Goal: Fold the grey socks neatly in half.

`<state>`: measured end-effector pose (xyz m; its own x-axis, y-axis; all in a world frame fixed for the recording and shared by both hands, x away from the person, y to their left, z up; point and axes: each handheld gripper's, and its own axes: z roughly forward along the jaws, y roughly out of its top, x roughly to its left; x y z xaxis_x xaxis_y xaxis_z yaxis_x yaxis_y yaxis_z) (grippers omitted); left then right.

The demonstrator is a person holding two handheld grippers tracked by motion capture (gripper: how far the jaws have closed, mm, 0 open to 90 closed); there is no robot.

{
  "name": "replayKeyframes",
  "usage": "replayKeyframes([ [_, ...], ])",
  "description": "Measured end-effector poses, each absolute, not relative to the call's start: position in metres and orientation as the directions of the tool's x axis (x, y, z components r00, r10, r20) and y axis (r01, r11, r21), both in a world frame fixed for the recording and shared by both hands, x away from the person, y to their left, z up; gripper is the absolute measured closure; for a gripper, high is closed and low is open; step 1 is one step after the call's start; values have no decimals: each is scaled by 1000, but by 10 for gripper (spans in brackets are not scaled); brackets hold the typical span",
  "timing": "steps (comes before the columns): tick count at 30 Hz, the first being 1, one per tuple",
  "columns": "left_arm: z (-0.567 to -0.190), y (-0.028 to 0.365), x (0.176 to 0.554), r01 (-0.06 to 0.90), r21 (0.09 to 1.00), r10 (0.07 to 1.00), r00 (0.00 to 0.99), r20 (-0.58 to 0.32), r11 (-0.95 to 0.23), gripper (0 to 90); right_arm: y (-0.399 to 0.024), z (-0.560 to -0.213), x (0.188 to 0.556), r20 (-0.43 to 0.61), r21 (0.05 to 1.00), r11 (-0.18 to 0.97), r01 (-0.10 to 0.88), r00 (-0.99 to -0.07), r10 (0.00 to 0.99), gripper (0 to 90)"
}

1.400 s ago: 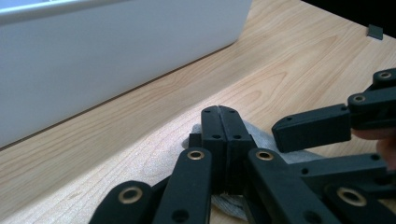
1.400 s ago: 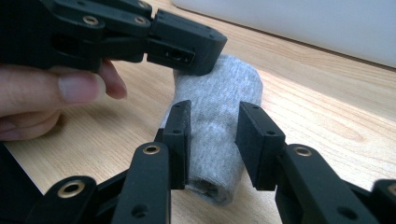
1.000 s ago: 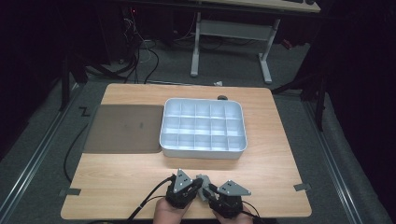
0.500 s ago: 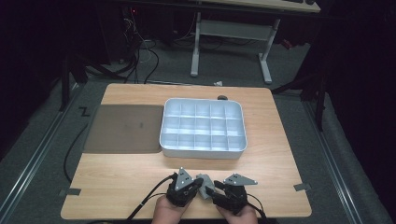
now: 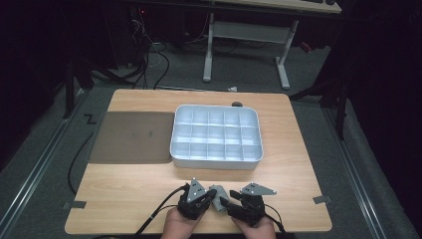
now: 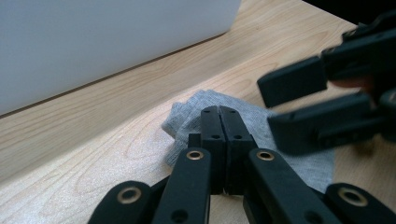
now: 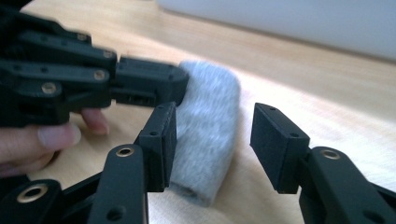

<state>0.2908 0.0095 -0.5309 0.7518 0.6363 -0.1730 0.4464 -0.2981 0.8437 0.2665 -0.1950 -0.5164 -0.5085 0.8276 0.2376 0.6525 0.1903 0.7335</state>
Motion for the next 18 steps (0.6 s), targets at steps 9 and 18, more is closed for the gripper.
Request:
replayKeyframes([
  [9, -531, 11, 291, 445, 839, 625, 762, -172, -312, 896, -192, -527, 270, 308, 682, 185, 708, -508, 804, 473],
  [18, -530, 6, 299, 444, 833, 608, 775, -172, -330, 881, -193, -526, 270, 311, 682, 190, 707, -515, 799, 561],
])
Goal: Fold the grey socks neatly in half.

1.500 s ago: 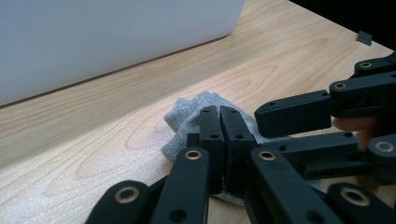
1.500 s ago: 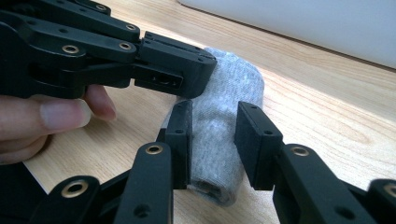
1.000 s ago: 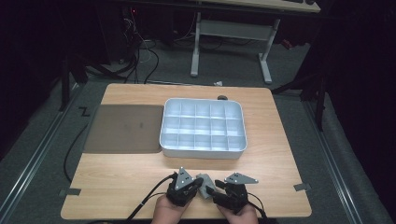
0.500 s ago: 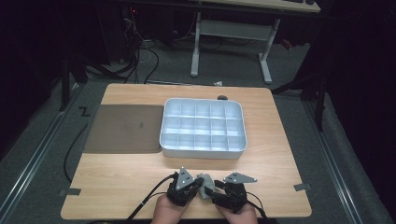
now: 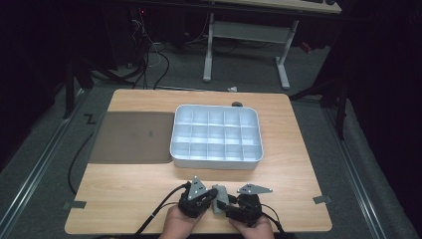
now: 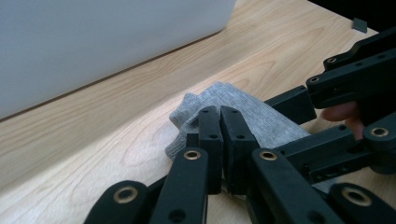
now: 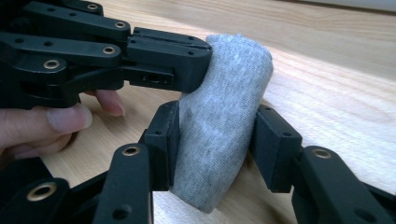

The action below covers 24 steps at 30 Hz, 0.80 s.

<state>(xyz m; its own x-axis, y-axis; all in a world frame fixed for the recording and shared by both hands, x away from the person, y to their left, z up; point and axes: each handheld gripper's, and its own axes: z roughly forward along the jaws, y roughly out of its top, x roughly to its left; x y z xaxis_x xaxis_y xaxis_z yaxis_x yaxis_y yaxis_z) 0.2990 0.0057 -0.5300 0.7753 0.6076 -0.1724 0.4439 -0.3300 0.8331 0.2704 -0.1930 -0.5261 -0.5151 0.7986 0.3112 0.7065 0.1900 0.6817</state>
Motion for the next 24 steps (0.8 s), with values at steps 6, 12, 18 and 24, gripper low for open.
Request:
replayKeyframes([
  [6, -528, -3, 304, 441, 827, 594, 787, -169, -349, 881, -198, -524, 270, 292, 684, 191, 704, -505, 813, 585],
  [12, -529, -5, 306, 442, 831, 596, 783, -175, -337, 881, -197, -523, 270, 280, 682, 194, 705, -497, 821, 587],
  [18, -528, -5, 308, 437, 835, 590, 788, -177, -334, 876, -198, -524, 270, 284, 683, 190, 706, -496, 821, 583],
  [24, -516, 24, 302, 406, 871, 621, 767, -162, -275, 795, -199, -526, 273, 322, 659, 199, 726, -511, 797, 603],
])
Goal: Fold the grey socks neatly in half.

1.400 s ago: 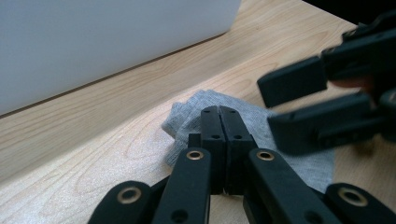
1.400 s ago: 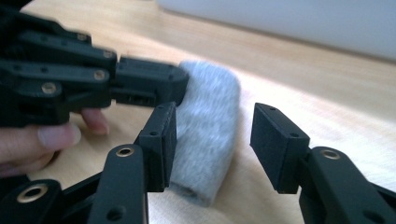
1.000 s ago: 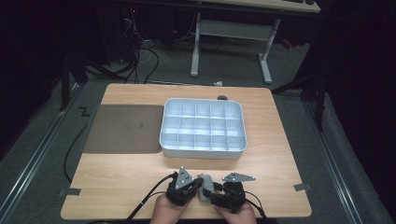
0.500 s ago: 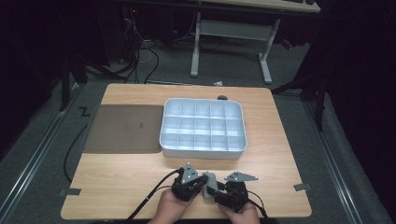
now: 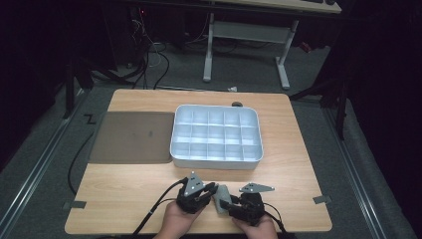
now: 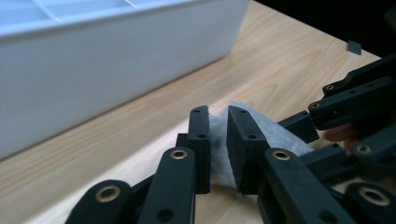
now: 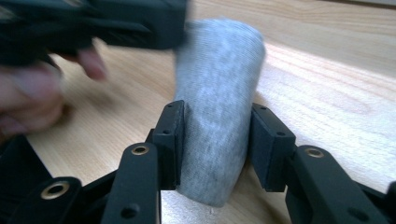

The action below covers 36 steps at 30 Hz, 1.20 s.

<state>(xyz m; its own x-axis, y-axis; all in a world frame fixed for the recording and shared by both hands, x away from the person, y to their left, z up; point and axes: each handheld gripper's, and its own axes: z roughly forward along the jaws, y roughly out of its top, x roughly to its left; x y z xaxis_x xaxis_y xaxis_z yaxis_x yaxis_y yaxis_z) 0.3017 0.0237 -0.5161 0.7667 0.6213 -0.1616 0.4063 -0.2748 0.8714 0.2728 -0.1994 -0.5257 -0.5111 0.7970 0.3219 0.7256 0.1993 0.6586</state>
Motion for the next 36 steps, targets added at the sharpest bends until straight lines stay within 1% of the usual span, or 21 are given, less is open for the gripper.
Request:
replayKeyframes([
  [3, -511, 48, 297, 401, 876, 645, 750, -146, -268, 777, -200, -526, 274, 330, 656, 201, 728, -516, 790, 612],
  [9, -510, 99, 288, 396, 870, 703, 706, -84, -294, 740, -200, -524, 276, 328, 651, 222, 726, -532, 781, 653],
  [12, -514, 119, 285, 405, 876, 729, 678, -94, -263, 725, -200, -522, 279, 315, 645, 252, 721, -551, 772, 659],
  [15, -521, 135, 284, 434, 874, 746, 651, -137, -219, 724, -198, -518, 282, 293, 632, 292, 718, -571, 767, 669],
  [17, -522, 139, 286, 452, 868, 748, 645, -158, -206, 720, -196, -517, 282, 266, 634, 321, 703, -588, 764, 674],
  [21, -522, 140, 288, 445, 872, 741, 652, -158, -206, 718, -193, -512, 283, 209, 632, 370, 681, -609, 765, 686],
  [23, -522, 139, 288, 437, 873, 736, 660, -150, -214, 714, -194, -509, 284, 156, 627, 383, 678, -591, 792, 687],
  [29, -522, 142, 288, 435, 875, 731, 665, -153, -212, 713, -198, -503, 284, 43, 604, 445, 662, -584, 810, 688],
  [34, -524, 141, 289, 439, 872, 731, 665, -153, -216, 713, -205, -498, 288, 11, 568, 478, 670, -587, 809, 688],
  [36, -524, 141, 289, 440, 872, 733, 663, -155, -213, 713, -208, -497, 289, -18, 561, 495, 664, -588, 809, 689],
])
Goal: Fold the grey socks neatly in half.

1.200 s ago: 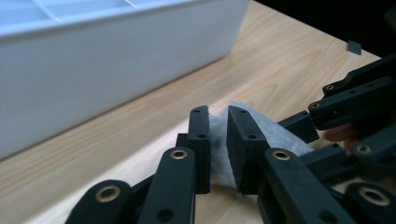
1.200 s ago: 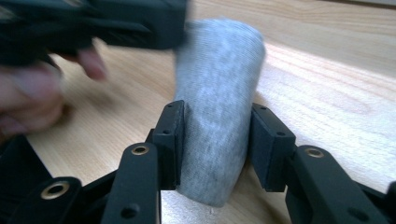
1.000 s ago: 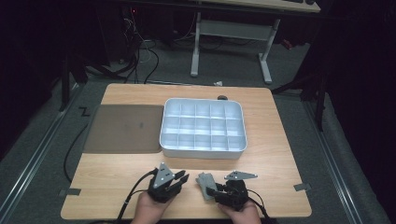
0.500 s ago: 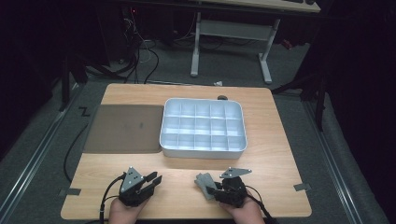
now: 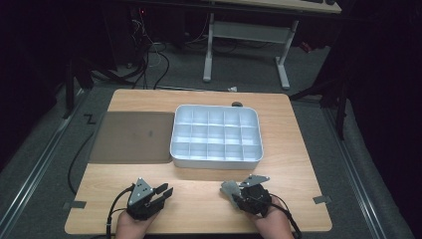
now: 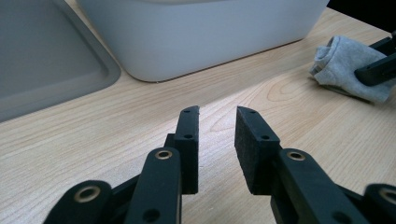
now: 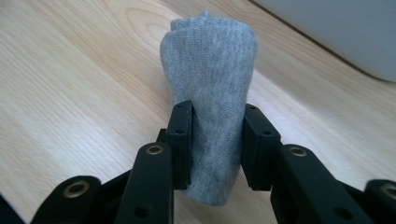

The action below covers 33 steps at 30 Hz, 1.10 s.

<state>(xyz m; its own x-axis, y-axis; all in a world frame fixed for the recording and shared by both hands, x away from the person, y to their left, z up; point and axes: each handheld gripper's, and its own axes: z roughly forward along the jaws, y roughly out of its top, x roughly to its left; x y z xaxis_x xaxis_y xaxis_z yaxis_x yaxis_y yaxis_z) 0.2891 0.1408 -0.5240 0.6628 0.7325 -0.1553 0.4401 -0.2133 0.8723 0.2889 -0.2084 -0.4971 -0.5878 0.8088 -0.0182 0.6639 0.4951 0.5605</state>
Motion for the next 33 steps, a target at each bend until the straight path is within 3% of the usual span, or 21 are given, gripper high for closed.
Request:
replayKeyframes([
  [12, -524, 143, 288, 430, 878, 741, 656, -143, -211, 708, -218, -492, 289, -126, 511, 549, 661, -574, 809, 694],
  [22, -525, 144, 289, 433, 877, 741, 655, -147, -208, 701, -227, -490, 298, -37, 483, 514, 709, -569, 821, 697],
  [33, -524, 145, 289, 429, 880, 763, 633, -130, -206, 638, -226, -482, 304, -77, 419, 539, 731, -562, 823, 709],
])
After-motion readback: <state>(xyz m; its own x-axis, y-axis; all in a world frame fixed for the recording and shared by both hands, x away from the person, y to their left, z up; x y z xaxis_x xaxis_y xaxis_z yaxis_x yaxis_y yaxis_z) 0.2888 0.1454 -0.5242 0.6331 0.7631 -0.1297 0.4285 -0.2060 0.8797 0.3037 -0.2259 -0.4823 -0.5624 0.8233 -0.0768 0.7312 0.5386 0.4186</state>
